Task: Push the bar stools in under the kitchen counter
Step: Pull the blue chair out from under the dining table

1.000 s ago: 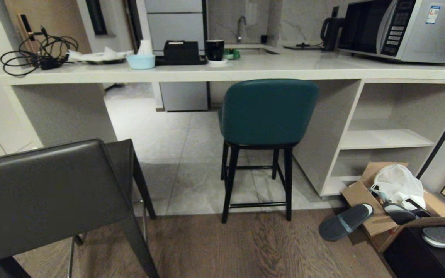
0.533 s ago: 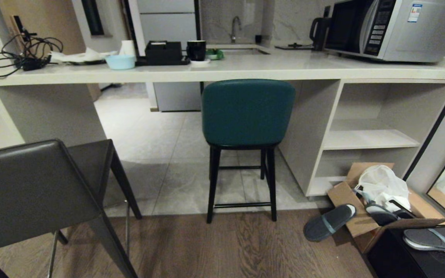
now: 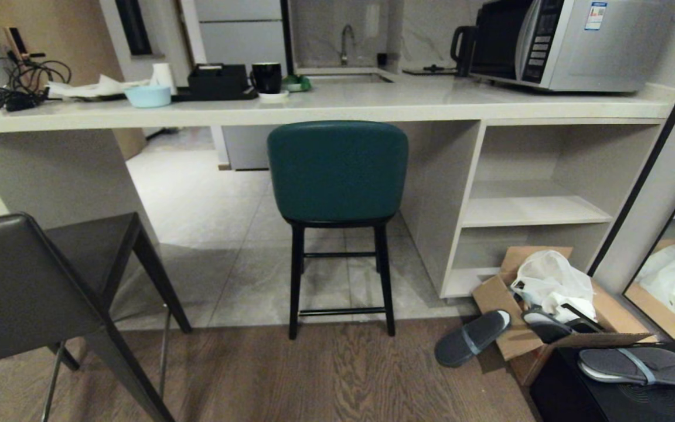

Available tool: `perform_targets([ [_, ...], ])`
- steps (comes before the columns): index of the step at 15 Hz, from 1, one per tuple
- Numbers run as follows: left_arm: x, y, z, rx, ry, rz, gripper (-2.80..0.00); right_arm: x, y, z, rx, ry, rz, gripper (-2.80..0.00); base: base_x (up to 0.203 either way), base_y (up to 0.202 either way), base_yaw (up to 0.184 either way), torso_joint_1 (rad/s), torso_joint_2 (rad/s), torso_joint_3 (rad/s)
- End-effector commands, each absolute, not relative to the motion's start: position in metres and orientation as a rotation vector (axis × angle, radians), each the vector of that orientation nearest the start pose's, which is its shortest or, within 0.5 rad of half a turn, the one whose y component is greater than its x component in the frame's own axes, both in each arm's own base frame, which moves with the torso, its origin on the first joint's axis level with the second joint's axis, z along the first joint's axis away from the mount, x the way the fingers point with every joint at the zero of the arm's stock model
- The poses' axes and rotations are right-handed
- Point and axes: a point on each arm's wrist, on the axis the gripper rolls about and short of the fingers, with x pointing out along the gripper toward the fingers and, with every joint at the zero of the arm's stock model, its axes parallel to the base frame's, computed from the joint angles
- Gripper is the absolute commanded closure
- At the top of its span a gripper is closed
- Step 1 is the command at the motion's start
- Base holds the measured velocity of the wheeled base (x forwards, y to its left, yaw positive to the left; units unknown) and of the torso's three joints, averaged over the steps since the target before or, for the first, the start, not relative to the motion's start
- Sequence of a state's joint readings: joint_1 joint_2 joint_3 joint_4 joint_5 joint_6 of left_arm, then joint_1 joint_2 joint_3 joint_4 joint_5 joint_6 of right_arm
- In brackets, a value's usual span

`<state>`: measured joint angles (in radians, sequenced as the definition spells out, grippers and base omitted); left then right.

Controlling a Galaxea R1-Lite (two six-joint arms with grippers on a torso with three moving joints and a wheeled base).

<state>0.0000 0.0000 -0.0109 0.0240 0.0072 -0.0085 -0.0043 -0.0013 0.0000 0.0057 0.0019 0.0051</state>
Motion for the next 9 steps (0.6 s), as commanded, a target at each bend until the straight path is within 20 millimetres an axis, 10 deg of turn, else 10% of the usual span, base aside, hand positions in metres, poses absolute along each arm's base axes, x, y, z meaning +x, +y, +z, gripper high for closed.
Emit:
perform_targets([
  [1, -0.0235, 0.0002, 0.0760, -0.009, 0.015, 0.008, 0.00, -0.0228, 0.0002, 0.0749, 0.005, 0.006, -0.002, 0.00, 0.000, -0.067, 0.002, 0.002, 0.00, 0.000],
  [9, -0.0235, 0.0002, 0.0760, -0.009, 0.015, 0.008, 0.00, -0.0228, 0.0002, 0.0749, 0.005, 0.006, -0.002, 0.00, 0.000, 0.000, 0.000, 0.000, 0.00, 0.000],
])
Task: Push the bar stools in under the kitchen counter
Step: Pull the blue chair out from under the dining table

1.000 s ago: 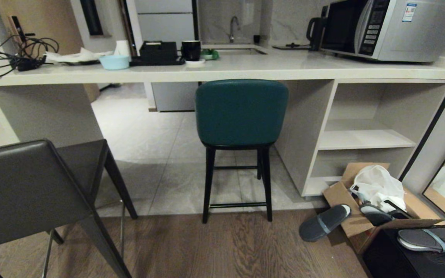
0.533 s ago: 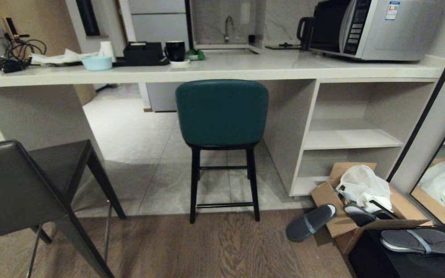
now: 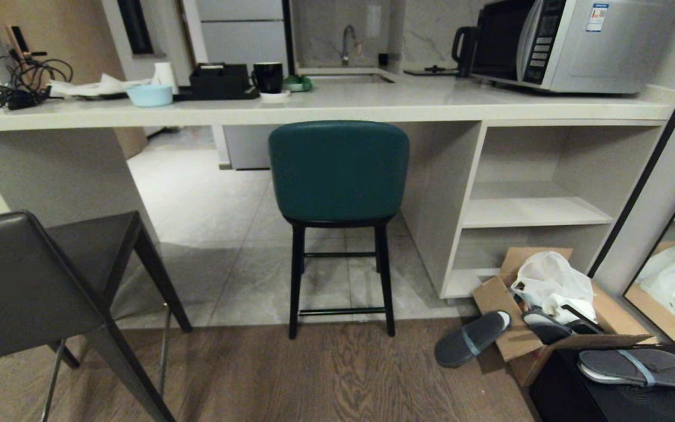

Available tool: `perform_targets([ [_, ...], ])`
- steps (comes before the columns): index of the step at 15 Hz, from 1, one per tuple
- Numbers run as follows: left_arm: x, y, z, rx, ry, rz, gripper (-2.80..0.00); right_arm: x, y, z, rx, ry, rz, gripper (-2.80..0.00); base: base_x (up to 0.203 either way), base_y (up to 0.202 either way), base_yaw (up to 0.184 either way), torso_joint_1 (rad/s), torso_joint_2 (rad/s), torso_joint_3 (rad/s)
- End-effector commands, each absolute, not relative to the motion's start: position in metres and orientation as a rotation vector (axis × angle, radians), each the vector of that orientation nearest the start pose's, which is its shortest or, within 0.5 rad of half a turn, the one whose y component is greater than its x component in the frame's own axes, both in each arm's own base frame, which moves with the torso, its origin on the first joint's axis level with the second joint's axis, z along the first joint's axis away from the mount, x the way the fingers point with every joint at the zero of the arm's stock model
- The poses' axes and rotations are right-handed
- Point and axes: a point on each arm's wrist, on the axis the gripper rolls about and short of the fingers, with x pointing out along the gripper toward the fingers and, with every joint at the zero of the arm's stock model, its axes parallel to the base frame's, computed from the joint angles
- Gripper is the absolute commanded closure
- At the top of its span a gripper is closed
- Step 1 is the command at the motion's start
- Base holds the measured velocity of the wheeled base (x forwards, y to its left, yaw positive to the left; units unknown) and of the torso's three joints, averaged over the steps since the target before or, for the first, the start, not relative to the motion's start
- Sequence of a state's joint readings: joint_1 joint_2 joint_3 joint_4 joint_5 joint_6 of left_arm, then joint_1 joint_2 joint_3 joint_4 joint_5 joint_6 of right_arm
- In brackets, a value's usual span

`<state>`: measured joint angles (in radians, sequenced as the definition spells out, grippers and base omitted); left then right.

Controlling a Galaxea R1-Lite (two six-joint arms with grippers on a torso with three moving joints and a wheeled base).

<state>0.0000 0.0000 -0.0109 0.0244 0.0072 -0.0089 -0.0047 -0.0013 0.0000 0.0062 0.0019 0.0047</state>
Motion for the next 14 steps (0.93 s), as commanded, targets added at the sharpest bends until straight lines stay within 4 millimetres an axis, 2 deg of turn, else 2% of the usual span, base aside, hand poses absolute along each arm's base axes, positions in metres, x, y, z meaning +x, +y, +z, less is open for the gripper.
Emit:
perform_targets([
  [1, -0.0235, 0.0002, 0.0760, -0.009, 0.015, 0.008, 0.00, -0.0228, 0.0002, 0.0749, 0.005, 0.006, -0.003, 0.00, 0.000, 0.000, 0.000, 0.000, 0.00, 0.000],
  [14, -0.0235, 0.0002, 0.0760, -0.009, 0.015, 0.008, 0.00, -0.0228, 0.0002, 0.0749, 0.005, 0.006, -0.002, 0.00, 0.192, 0.000, 0.001, 0.001, 0.00, 0.003],
])
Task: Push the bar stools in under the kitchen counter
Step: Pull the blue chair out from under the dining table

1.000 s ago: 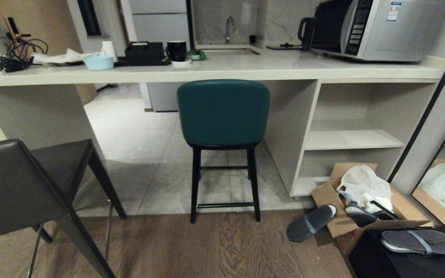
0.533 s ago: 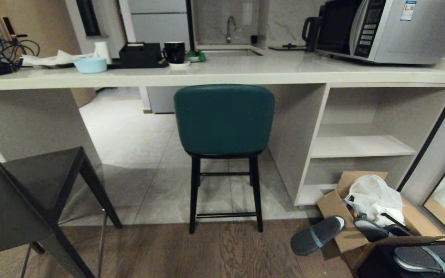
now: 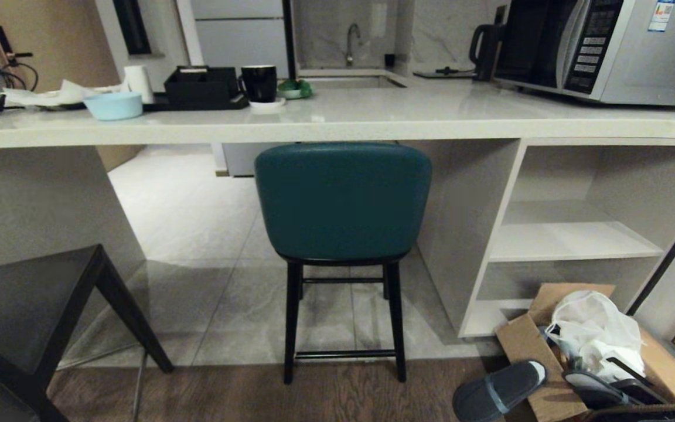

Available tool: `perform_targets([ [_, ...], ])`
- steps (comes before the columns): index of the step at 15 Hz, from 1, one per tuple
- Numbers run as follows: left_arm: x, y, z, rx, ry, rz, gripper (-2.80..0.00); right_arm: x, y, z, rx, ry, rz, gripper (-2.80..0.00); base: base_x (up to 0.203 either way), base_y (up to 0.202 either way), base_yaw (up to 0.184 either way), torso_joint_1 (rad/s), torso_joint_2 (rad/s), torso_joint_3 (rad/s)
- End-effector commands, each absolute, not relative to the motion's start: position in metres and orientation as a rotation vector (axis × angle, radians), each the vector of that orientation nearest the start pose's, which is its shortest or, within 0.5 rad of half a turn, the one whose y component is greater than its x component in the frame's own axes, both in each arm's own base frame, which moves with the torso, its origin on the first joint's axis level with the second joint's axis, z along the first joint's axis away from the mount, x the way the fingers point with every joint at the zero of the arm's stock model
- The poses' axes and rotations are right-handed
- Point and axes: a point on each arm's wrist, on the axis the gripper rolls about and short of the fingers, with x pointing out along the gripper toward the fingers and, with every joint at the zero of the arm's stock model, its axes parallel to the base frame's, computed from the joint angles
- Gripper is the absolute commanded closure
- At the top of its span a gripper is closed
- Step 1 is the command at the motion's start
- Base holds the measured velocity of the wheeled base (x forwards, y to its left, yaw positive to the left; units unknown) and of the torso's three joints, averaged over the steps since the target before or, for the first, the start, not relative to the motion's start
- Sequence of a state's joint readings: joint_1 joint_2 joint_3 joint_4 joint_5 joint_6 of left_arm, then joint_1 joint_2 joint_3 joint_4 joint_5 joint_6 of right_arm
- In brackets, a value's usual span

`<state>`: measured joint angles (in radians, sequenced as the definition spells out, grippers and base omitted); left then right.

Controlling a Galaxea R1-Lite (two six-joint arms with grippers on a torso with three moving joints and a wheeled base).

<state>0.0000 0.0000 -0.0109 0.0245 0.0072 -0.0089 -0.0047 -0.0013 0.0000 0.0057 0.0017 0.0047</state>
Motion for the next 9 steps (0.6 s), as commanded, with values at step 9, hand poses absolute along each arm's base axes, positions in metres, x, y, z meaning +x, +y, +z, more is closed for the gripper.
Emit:
perform_targets([
  [9, -0.0235, 0.0002, 0.0760, -0.009, 0.015, 0.008, 0.00, -0.0228, 0.0001, 0.0749, 0.005, 0.006, -0.003, 0.00, 0.194, 0.000, 0.001, 0.001, 0.00, 0.003],
])
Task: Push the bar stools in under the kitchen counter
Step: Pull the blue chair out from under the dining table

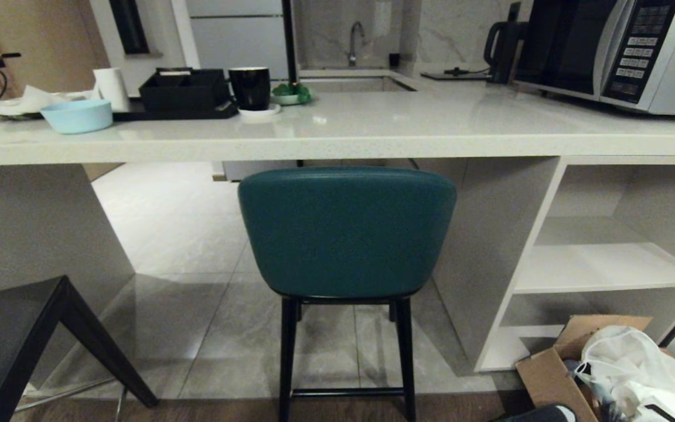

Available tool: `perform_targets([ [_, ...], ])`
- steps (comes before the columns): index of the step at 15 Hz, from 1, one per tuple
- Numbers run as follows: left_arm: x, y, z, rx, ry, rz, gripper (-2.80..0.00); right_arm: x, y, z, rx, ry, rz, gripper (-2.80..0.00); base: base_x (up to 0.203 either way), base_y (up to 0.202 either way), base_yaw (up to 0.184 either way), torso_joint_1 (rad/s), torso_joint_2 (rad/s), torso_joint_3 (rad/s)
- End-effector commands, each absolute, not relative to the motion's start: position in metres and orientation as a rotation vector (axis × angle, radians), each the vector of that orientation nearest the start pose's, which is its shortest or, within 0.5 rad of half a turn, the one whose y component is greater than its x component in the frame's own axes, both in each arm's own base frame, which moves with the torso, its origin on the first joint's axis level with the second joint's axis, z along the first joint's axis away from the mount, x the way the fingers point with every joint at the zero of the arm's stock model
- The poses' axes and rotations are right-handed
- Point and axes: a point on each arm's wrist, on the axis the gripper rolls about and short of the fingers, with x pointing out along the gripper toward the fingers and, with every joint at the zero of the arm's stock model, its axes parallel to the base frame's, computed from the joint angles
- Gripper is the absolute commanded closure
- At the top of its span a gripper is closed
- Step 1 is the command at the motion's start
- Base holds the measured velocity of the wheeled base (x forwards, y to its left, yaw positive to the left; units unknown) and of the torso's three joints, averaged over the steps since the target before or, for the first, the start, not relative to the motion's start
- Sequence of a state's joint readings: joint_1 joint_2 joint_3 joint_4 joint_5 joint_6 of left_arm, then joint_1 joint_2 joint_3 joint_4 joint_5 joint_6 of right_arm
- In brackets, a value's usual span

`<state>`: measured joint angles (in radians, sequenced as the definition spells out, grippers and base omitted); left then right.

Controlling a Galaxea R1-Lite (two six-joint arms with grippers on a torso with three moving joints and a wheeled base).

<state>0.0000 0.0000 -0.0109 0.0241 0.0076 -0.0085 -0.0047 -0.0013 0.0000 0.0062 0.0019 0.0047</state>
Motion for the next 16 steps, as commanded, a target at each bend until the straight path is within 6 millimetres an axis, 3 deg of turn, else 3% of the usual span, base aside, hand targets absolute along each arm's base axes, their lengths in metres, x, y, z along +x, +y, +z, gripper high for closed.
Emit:
perform_targets([
  [1, -0.0235, 0.0002, 0.0760, -0.009, 0.015, 0.007, 0.00, -0.0228, 0.0002, 0.0749, 0.005, 0.006, -0.002, 0.00, 0.191, 0.000, 0.001, 0.005, 0.00, 0.003],
  [7, -0.0235, 0.0002, 0.0760, -0.011, 0.015, 0.008, 0.00, -0.0228, 0.0002, 0.0749, 0.005, 0.006, -0.002, 0.00, 0.174, 0.000, 0.002, 0.003, 0.00, 0.003],
  [16, -0.0235, 0.0002, 0.0761, -0.012, 0.014, 0.009, 0.00, -0.0229, 0.0002, 0.0748, 0.005, 0.005, -0.002, 0.00, 0.000, 0.000, 0.000, 0.000, 0.00, 0.000],
])
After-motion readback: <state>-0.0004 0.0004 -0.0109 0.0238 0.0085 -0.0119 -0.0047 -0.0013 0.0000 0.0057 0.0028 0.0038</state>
